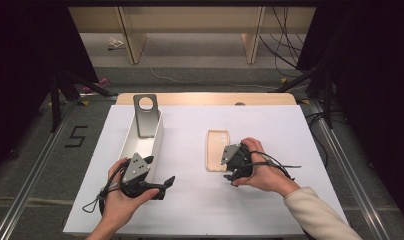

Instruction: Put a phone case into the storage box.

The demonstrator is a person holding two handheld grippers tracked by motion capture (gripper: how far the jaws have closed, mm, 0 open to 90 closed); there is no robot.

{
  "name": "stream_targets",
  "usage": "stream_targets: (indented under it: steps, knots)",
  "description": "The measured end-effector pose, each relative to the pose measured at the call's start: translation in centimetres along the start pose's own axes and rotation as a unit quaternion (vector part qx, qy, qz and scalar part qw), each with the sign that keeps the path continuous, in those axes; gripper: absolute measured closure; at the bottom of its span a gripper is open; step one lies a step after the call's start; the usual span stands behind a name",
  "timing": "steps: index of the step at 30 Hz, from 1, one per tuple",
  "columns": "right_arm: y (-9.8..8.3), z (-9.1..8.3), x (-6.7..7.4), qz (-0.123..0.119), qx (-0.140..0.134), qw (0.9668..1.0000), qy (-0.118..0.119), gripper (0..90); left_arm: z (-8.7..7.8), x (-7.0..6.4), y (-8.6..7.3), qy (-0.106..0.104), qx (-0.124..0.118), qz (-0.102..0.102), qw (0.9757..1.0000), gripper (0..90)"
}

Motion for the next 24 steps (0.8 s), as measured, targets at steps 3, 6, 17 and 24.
stream_targets:
  steps: [3, 6, 17, 24]
  knots:
    - [0.0, 0.0, -0.1, -0.004, 0.002, 1.0, -0.001, 18.3, 0.0, 0.1, 0.1, 0.001, -0.002, 0.001, 1.0, 6.3]
    - [-0.1, 0.0, -0.1, -0.006, 0.003, 1.0, 0.0, 18.4, 0.1, 0.1, 0.0, -0.001, -0.002, 0.001, 1.0, 6.3]
    - [0.2, 0.3, 0.5, -0.022, 0.024, 0.9994, -0.012, 20.1, 0.2, 0.1, -0.1, -0.005, -0.001, 0.006, 1.0, 6.3]
    - [1.2, 1.3, 0.8, -0.053, 0.038, 0.9976, -0.02, 20.5, 0.3, 0.1, -0.2, -0.005, 0.0, 0.005, 1.0, 6.3]
Point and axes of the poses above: each handheld gripper's, and its own axes: z roughly forward along the jaws, y roughly out of its top, x roughly to its left, the point moved 4 cm from there along z, roughly forward along the jaws, and after that the axes turned 2 degrees about z, right-handed, at the moved point
